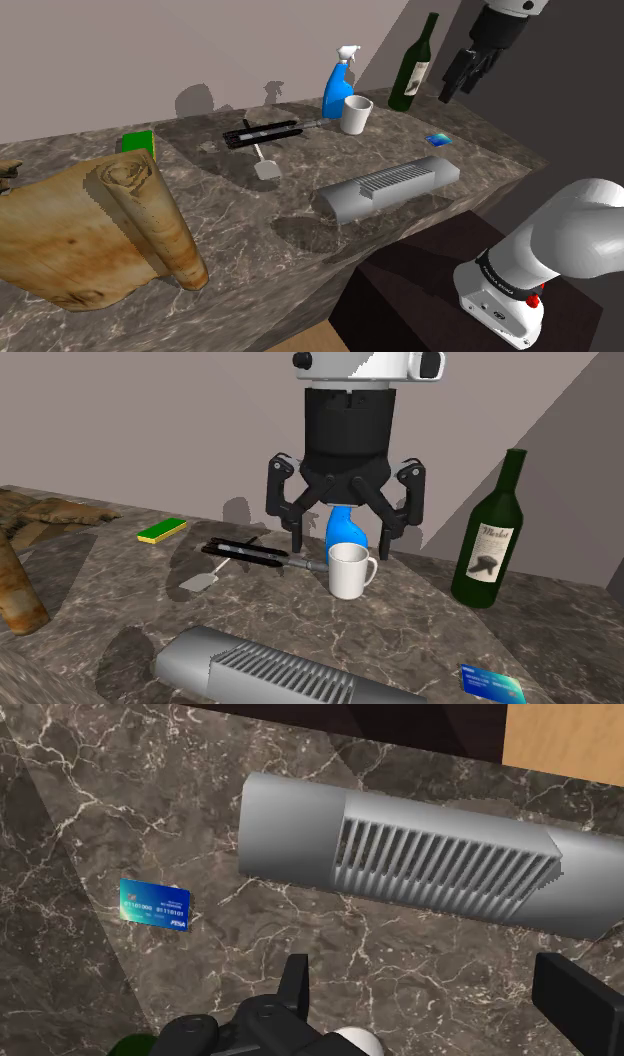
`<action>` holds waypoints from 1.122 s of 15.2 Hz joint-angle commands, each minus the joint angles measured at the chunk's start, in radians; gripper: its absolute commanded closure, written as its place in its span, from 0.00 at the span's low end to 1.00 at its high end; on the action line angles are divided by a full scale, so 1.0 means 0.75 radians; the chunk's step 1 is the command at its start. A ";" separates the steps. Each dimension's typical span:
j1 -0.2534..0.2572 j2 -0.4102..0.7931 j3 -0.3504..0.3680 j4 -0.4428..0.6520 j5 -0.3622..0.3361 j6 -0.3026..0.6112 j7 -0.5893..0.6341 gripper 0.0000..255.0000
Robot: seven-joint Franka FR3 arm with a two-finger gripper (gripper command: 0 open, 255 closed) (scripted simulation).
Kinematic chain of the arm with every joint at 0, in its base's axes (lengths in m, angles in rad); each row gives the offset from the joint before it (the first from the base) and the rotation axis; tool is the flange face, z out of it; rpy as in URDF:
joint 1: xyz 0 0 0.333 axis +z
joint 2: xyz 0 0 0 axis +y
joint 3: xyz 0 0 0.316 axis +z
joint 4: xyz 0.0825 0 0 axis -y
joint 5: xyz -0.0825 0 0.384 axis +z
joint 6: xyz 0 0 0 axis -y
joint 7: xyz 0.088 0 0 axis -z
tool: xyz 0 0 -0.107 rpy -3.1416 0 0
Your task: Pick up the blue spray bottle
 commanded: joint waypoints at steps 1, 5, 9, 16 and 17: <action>0.000 0.000 0.000 0.000 0.000 0.000 0.000 0.00; 0.046 0.090 -0.149 -0.034 -0.032 0.185 -0.296 0.00; 0.109 0.231 -0.296 -0.011 -0.023 0.353 -0.597 0.00; 0.265 0.564 -0.540 0.158 0.129 0.552 -1.163 0.00; 0.290 0.619 -0.571 0.195 0.167 0.566 -1.248 0.00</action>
